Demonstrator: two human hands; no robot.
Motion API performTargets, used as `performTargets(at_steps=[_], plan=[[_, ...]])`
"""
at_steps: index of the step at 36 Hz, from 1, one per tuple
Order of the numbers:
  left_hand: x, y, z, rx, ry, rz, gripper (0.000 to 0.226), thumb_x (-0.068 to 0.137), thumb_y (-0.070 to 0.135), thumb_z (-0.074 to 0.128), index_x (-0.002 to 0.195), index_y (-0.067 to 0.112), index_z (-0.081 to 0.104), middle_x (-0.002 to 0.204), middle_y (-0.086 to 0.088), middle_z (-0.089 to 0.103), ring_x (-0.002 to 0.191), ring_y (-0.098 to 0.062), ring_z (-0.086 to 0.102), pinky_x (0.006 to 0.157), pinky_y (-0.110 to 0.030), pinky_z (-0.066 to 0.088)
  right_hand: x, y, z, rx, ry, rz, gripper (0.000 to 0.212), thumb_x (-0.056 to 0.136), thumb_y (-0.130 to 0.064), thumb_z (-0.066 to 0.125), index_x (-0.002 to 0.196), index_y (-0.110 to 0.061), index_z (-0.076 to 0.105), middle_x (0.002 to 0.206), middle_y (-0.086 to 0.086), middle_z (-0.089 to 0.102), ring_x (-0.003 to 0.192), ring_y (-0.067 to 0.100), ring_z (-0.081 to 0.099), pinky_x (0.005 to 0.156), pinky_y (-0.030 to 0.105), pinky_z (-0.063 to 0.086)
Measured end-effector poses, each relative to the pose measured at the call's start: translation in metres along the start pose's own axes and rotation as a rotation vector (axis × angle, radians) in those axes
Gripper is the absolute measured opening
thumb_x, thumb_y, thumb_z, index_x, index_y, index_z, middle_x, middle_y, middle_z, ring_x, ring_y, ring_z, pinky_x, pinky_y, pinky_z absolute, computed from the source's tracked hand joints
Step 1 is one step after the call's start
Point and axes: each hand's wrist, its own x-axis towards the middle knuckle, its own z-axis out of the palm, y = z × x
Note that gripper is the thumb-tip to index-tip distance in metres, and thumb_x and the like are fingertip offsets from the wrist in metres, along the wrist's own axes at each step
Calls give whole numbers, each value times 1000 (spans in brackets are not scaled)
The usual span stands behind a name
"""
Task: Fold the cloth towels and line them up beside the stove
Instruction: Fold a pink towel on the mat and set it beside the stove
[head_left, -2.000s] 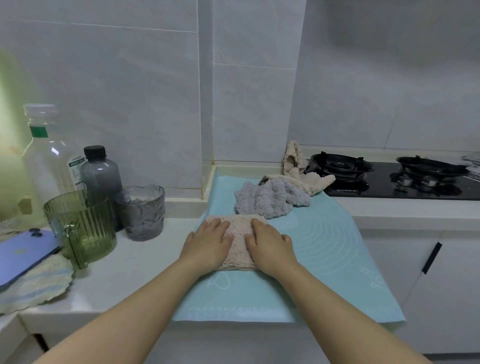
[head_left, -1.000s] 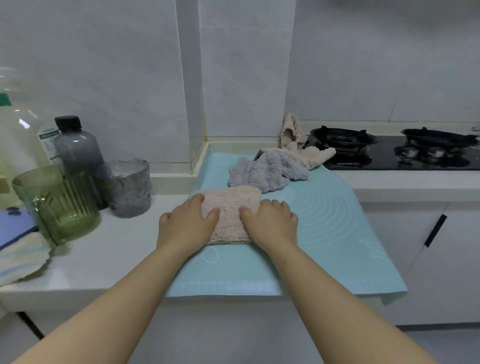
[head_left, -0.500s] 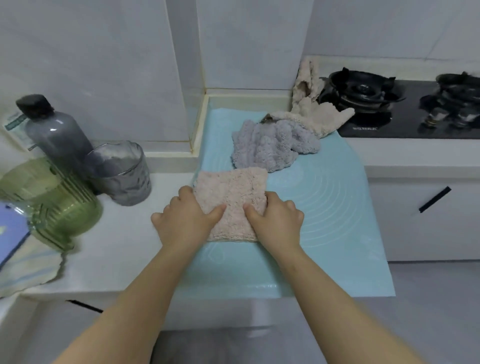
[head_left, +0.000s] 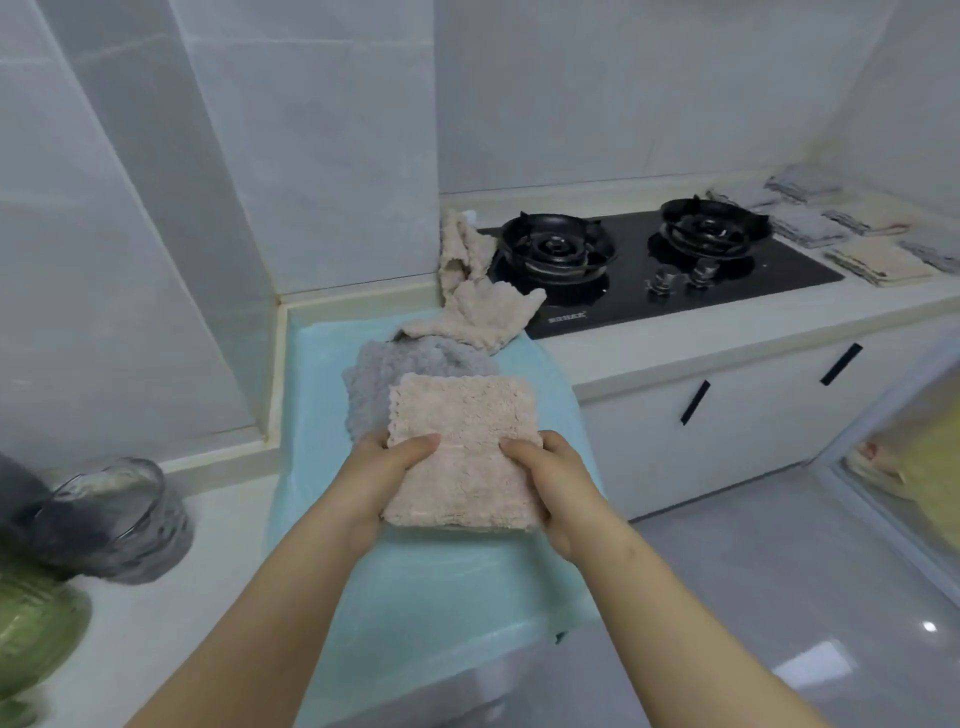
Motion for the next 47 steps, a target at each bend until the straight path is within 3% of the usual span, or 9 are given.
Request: performTargets(at_steps=[5, 9, 12, 15, 21, 26, 31, 42, 47], plan=[[11, 12, 73, -20, -102, 33, 37, 85, 13, 65, 118, 7, 51, 109, -10, 64, 93, -25, 64, 83, -36, 52, -2, -23, -72, 100, 91, 6, 9, 91, -18, 56, 97, -14, 52, 90, 5, 65, 76, 20, 63, 77, 39, 53], [20, 20, 144, 26, -215, 59, 43, 84, 13, 66, 123, 6, 50, 118, -12, 63, 97, -27, 64, 89, -37, 50, 1, -36, -139, 158, 169, 13, 15, 92, -21, 54, 105, -15, 52, 97, 6, 65, 78, 21, 63, 59, 30, 52], [28, 28, 204, 62, -276, 106, 70, 84, 19, 68, 143, 19, 30, 142, -6, 44, 119, -26, 51, 105, -35, 36, 5, -50, -193, 197, 235, -6, 21, 92, -20, 53, 111, -12, 53, 101, 8, 66, 78, 20, 63, 55, 26, 50], [32, 39, 273, 55, -332, 167, 73, 90, 16, 60, 148, 27, 17, 148, -4, 32, 110, -19, 43, 91, -25, 31, 12, -70, -251, 222, 280, -36, 20, 93, -18, 53, 112, -12, 53, 94, 6, 66, 73, 18, 63, 50, 23, 49], [46, 40, 394, 65, -365, 178, 65, 91, 16, 58, 143, 35, 25, 151, 1, 29, 131, -24, 38, 98, -27, 32, 31, -110, -360, 191, 345, -76, 2, 94, -18, 50, 93, -17, 52, 87, 3, 63, 72, 17, 60, 55, 26, 47], [63, 47, 463, 47, -376, 168, 47, 91, 12, 56, 125, 42, 44, 139, -1, 46, 114, -25, 56, 95, -37, 47, 56, -136, -431, 162, 327, -62, 11, 93, -20, 52, 103, -17, 53, 91, 3, 64, 75, 17, 61, 56, 26, 47], [90, 59, 515, 85, -389, 142, 26, 92, 9, 52, 96, 32, 63, 118, -7, 62, 97, -23, 62, 81, -31, 48, 92, -156, -478, 133, 301, -56, 10, 92, -20, 53, 101, -21, 53, 96, 2, 64, 82, 18, 62, 64, 29, 50], [222, 99, 620, 126, -433, 129, 25, 90, 17, 57, 98, 39, 65, 119, -4, 62, 111, -23, 58, 104, -42, 42, 221, -223, -561, 112, 352, -93, 19, 91, -15, 53, 109, -18, 53, 98, 3, 63, 84, 19, 61, 68, 32, 53], [290, 136, 667, 155, -441, 188, 26, 88, 20, 60, 94, 44, 63, 120, -4, 59, 105, -20, 60, 98, -41, 47, 293, -267, -591, 114, 372, -97, 15, 90, -13, 54, 105, -17, 55, 99, 7, 64, 84, 23, 62, 60, 30, 51]])
